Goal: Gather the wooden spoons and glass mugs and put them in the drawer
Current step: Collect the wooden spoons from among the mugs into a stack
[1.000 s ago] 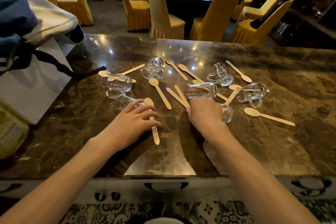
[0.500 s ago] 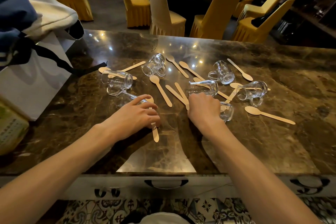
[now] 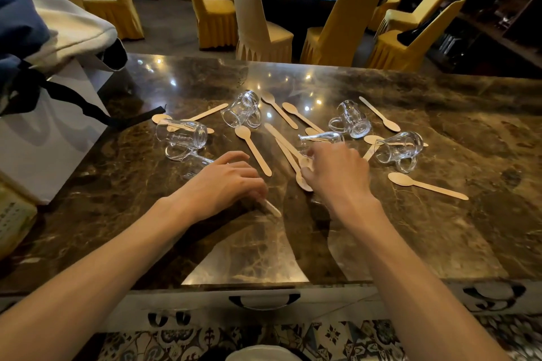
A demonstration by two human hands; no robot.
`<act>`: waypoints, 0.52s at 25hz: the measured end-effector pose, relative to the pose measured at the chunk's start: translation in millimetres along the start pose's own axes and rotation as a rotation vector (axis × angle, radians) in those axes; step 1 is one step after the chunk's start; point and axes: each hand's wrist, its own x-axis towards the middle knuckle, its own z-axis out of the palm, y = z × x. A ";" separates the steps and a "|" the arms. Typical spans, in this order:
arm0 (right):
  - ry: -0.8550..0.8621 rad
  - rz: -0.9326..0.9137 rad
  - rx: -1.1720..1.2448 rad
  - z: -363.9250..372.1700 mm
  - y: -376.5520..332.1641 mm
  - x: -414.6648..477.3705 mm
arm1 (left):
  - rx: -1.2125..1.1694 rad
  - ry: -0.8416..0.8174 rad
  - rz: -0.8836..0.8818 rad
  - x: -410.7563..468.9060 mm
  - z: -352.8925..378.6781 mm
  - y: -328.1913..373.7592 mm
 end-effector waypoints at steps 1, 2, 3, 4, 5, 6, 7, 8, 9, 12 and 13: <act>0.025 -0.003 0.034 -4.1 2.4 -1.6 | -0.011 0.054 -0.009 3.6 -1.5 4.3; 0.049 -0.004 0.078 -8.9 5.3 -3.3 | -0.013 0.111 -0.016 7.2 -3.1 10.5; 0.075 -0.006 0.127 -14.1 8.1 -5.7 | -0.006 0.168 -0.016 9.2 -4.1 18.3; 0.101 -0.014 0.167 -18.9 10.8 -9.1 | 0.005 0.222 -0.009 9.4 -3.7 27.1; 0.124 -0.028 0.195 -23.2 13.3 -13.5 | 0.018 0.268 0.001 8.5 -1.7 36.1; 0.136 -0.043 0.219 -26.8 15.6 -19.1 | 0.026 0.295 0.008 6.4 1.2 45.1; 0.130 -0.056 0.246 -28.8 17.6 -25.2 | 0.029 0.304 0.009 3.7 4.8 54.4; 0.113 -0.064 0.271 -29.7 19.3 -31.9 | 0.028 0.301 0.007 0.1 9.0 63.1; 0.088 -0.069 0.289 -29.1 21.0 -38.5 | 0.025 0.293 0.003 -4.1 13.4 70.8; -0.028 -0.077 0.340 -22.6 26.1 -55.3 | 0.006 0.253 -0.004 -16.1 23.5 88.0; -0.070 -0.079 0.360 -19.8 27.8 -60.2 | 0.003 0.241 -0.006 -19.2 25.9 91.4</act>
